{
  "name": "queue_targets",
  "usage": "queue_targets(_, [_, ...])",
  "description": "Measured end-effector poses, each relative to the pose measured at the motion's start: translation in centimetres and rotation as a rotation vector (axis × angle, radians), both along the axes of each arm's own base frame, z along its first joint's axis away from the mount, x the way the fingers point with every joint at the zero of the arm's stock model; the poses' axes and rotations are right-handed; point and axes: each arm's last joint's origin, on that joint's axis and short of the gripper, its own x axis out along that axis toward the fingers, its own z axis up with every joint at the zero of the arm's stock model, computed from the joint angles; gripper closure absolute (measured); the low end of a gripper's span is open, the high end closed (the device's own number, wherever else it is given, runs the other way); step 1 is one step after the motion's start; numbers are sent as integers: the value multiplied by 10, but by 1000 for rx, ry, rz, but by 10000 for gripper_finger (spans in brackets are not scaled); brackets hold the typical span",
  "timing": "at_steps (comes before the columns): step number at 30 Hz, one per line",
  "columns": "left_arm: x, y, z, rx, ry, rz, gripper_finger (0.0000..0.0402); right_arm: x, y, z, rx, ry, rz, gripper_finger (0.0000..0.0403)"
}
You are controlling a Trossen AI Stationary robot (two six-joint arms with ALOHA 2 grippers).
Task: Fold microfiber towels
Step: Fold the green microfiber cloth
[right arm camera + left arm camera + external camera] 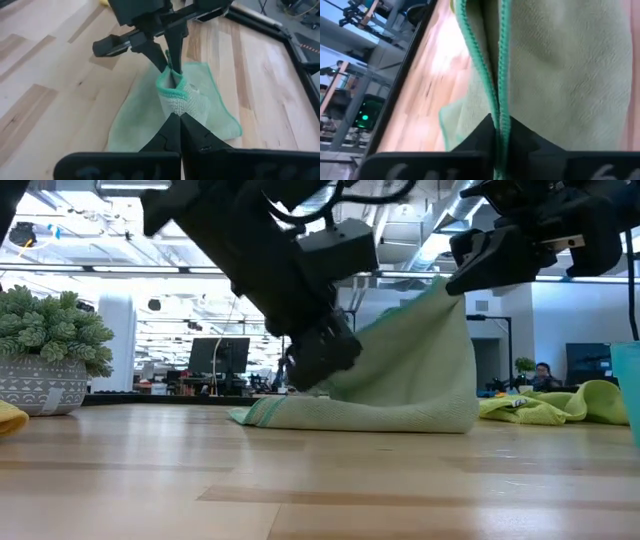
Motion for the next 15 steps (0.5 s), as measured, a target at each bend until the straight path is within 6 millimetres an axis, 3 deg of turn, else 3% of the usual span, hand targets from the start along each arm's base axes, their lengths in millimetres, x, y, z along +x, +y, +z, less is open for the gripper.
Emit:
queue_targets(3, [-8,-3,15,10,33,-9,393,2,0,2,-4,-30,6,391])
queue_targets(7, [-22,-16,51,-16,89,-16,397,12,3,2,-15,-95,20,392])
queue_targets(15, [-54,-60,120,-315,216,-3,399,40,18,-11,-54,-229,93,392])
